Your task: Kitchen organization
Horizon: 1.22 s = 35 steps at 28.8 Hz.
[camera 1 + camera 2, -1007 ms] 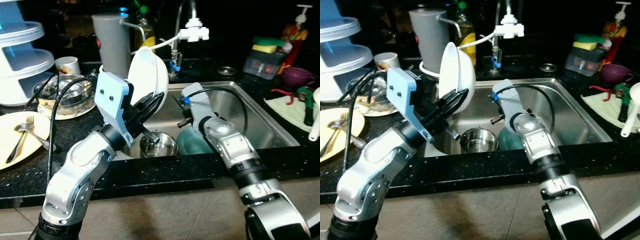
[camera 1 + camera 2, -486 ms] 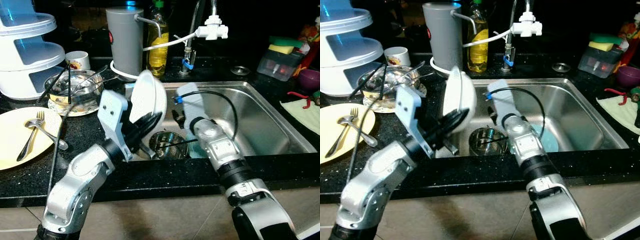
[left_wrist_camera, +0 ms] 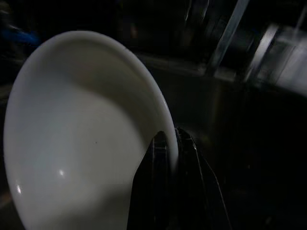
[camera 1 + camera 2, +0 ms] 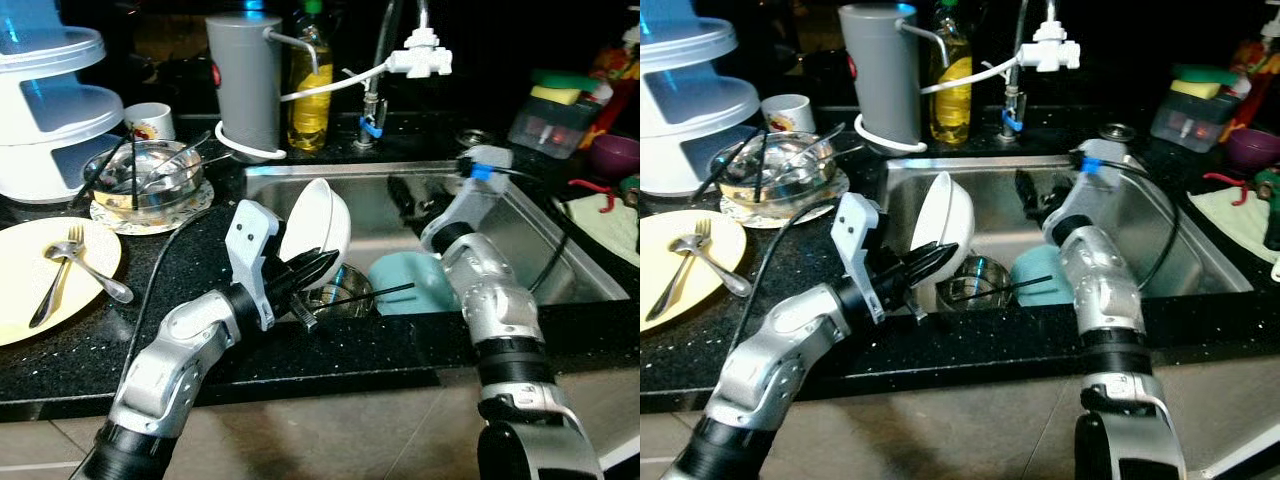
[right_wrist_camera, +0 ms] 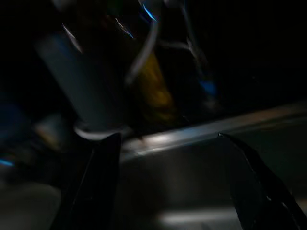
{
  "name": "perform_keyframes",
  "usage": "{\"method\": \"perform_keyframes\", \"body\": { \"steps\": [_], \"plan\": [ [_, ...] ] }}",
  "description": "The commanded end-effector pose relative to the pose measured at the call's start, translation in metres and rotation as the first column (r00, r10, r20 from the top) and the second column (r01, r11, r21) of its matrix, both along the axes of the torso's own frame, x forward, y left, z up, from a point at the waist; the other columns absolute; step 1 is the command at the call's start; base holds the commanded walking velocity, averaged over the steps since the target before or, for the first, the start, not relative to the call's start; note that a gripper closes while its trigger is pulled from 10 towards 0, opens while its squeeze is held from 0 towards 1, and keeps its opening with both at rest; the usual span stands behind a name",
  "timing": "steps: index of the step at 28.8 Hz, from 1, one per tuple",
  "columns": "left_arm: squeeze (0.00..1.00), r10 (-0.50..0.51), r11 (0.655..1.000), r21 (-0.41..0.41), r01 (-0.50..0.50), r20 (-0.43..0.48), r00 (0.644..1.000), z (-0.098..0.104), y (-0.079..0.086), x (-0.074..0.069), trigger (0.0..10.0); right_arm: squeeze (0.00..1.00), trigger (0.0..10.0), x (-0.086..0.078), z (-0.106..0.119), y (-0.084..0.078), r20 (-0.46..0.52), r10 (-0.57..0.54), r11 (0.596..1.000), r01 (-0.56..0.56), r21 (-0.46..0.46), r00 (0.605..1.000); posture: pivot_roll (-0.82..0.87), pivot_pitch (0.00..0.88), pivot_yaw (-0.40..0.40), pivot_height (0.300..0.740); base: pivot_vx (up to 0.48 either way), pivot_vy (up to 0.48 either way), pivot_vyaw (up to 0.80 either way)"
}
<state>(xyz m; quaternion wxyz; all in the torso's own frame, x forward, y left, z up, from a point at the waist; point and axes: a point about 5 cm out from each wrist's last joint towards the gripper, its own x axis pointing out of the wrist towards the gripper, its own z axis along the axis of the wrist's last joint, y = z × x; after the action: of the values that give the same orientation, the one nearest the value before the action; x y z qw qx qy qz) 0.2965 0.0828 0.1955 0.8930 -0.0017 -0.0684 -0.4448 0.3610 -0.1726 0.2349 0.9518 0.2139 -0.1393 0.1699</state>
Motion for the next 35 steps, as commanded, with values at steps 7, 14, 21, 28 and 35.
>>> {"method": "perform_keyframes", "body": {
  "steps": [7, 14, 21, 28, 35],
  "plan": [
    [0.0, 0.061, 0.952, 0.301, -0.047, -0.037, 0.997, -0.039, 0.002, 0.023, 10.0, 0.0, 10.0, -0.039, 0.01, 0.024, 0.179, 0.276, 0.954, -0.292, 0.068, 0.944, -0.08, 0.0, 0.0, 0.74, 0.0, 0.0, 0.0],
    [0.0, 0.135, 0.909, 0.404, -0.1, -0.06, 0.989, -0.058, 0.006, 0.041, 10.0, 0.0, 10.0, -0.062, 0.005, 0.03, 0.186, 0.38, 0.913, -0.4, 0.083, 0.906, -0.12, 0.0, 0.015, 0.74, 0.0, 0.0, 0.0],
    [1.0, 0.135, 0.955, 0.285, -0.078, -0.186, 0.973, -0.061, 0.005, 0.047, 10.0, 0.0, 10.0, -0.068, 0.001, 0.035, 0.157, 0.408, 0.903, -0.423, 0.075, 0.899, -0.12, 0.0, 0.017, 0.74, 0.0, 0.0, 0.0],
    [0.87, 0.204, 0.957, 0.23, -0.174, -0.115, 0.972, -0.044, 0.013, 0.055, 10.0, 0.0, 10.0, -0.068, 0.001, 0.038, 0.155, 0.418, 0.898, -0.433, 0.079, 0.895, -0.1, 0.0, 0.011, 0.74, 0.0, 0.0, 0.0],
    [0.0, 0.326, 0.945, -0.014, -0.325, 0.047, 0.944, 0.006, 0.025, 0.045, 10.0, 0.0, 10.0, -0.061, -0.005, 0.046, 0.119, 0.379, 0.922, -0.385, 0.032, 0.918, -0.08, 0.0, 0.003, 0.74, 0.0, 0.0, 0.0]
  ]
}}
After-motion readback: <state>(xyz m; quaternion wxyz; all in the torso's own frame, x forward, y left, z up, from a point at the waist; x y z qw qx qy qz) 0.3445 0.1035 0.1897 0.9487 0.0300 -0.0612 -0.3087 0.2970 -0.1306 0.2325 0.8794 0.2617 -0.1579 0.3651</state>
